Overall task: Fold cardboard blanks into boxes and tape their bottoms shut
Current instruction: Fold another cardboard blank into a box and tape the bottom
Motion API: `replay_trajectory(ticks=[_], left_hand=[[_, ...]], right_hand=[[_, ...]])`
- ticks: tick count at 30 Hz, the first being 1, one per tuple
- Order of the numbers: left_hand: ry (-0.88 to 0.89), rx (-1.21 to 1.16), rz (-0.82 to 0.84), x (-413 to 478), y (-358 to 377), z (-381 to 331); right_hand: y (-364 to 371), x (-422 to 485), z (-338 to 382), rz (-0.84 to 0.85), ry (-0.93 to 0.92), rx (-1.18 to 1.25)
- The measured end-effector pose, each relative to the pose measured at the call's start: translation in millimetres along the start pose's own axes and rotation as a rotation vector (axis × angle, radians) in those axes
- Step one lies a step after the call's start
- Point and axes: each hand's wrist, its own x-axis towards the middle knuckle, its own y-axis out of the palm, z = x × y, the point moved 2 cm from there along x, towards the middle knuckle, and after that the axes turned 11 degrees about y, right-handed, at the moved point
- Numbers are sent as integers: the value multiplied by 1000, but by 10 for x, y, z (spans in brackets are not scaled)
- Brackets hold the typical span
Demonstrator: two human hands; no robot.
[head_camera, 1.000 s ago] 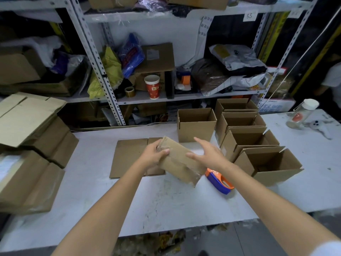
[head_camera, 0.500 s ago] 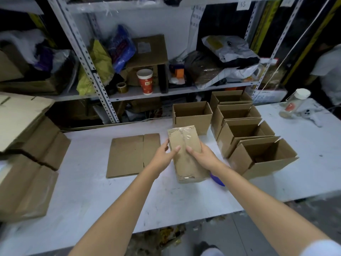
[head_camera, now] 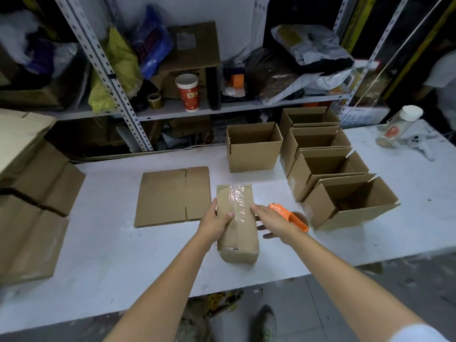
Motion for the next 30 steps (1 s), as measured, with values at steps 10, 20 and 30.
replay_trajectory(ticks=[10, 20, 30], left_hand=[[-68, 26, -78, 69, 132, 61], [-74, 152, -46, 152, 129, -12], [230, 203, 110, 410, -136, -1204]], right_hand=[[-612, 680, -519, -495, 68, -758], [-733, 684, -335, -469, -45, -412], [-952, -485, 872, -148, -440, -475]])
